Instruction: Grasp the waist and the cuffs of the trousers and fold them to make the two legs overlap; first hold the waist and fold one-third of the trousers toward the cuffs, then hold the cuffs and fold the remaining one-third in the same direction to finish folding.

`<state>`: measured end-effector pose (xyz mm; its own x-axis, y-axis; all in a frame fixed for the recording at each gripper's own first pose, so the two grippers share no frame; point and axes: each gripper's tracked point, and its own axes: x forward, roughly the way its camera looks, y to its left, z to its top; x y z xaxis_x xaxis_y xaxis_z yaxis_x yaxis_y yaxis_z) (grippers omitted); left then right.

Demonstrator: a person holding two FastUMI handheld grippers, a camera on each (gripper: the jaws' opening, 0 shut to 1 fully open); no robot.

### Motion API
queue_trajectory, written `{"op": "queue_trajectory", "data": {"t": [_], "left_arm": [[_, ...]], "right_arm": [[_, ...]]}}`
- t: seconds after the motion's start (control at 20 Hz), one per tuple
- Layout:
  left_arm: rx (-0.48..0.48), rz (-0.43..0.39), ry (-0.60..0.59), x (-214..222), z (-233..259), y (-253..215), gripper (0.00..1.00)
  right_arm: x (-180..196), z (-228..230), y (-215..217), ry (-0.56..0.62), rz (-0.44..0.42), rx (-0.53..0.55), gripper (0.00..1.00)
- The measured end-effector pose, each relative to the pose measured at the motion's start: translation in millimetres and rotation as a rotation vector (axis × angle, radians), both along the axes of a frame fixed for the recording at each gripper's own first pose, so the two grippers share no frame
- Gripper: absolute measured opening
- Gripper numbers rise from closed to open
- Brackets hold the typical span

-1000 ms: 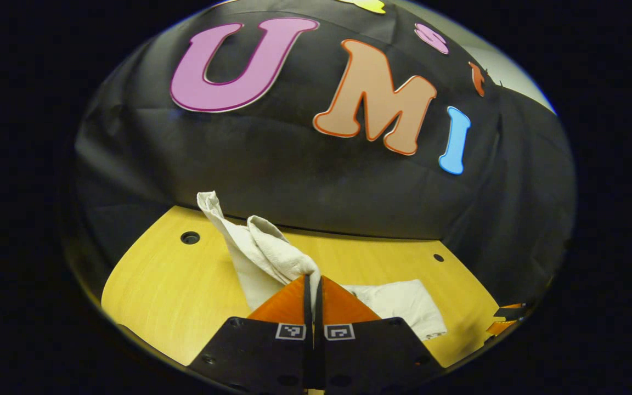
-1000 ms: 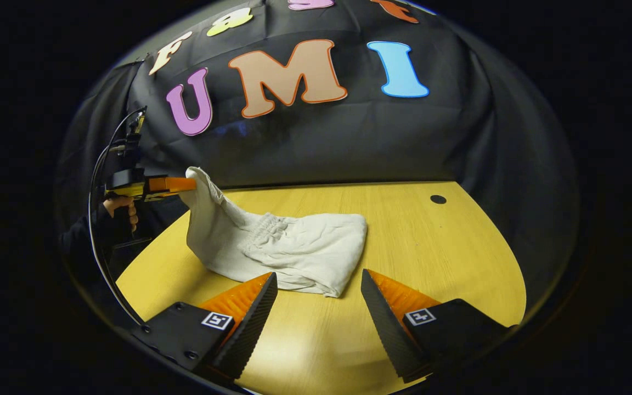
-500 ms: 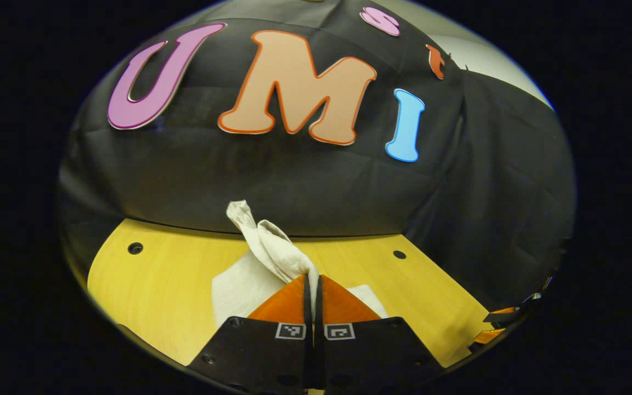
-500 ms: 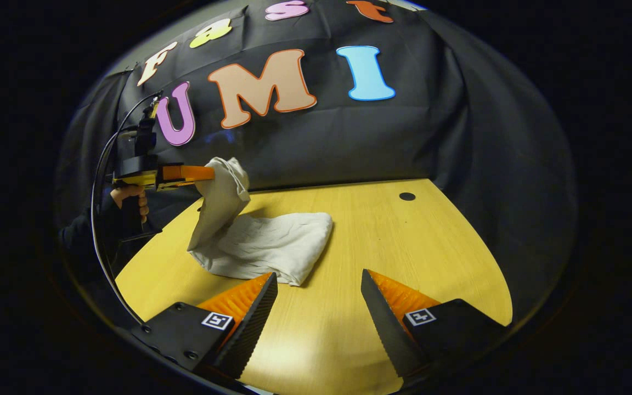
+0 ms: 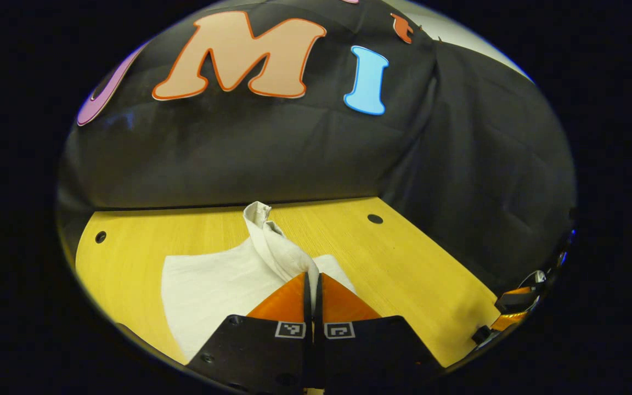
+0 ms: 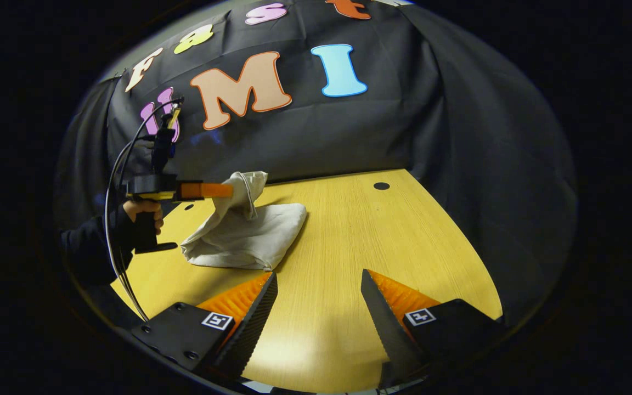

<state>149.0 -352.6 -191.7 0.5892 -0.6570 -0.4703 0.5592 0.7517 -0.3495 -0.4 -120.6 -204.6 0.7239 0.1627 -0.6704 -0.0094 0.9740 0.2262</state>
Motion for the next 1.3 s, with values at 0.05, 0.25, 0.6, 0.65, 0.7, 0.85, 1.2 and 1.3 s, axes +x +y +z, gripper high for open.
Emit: {"op": "queue_trajectory", "data": {"t": [0.05,0.25,0.6,0.65,0.7,0.85,1.2,1.3], "left_arm": [[0.037,-0.012,0.013,-7.5,-10.7,-2.5,0.00],[0.128,-0.068,0.026,-27.5,-45.8,-13.8,0.00],[0.109,-0.020,-0.078,-53.3,-14.2,1.3,0.96],[0.104,0.013,-0.111,-52.2,-0.5,11.7,0.98],[0.097,0.054,-0.146,-52.7,14.5,26.1,0.97],[0.068,0.185,-0.216,-55.9,54.4,78.8,0.96],[0.079,0.452,-0.355,-73.0,120.6,232.8,0.96],[0.104,0.503,-0.398,-75.5,134.2,268.5,0.96]], "right_arm": [[-0.5,-1.0,-1.5,0.002,0.002,0.000,0.98],[-0.9,-3.4,-1.7,0.000,0.025,0.001,0.98],[24.9,27.9,21.9,-0.100,0.092,0.016,0.98],[30.5,35.7,27.0,-0.131,0.103,0.006,0.98],[37.5,44.7,35.1,-0.161,0.115,-0.001,0.98],[58.5,76.0,66.6,-0.259,0.140,-0.009,0.94],[95.5,150.6,144.9,-0.463,0.139,0.019,0.98],[97.4,162.3,157.0,-0.497,0.148,-0.006,0.98]]}}
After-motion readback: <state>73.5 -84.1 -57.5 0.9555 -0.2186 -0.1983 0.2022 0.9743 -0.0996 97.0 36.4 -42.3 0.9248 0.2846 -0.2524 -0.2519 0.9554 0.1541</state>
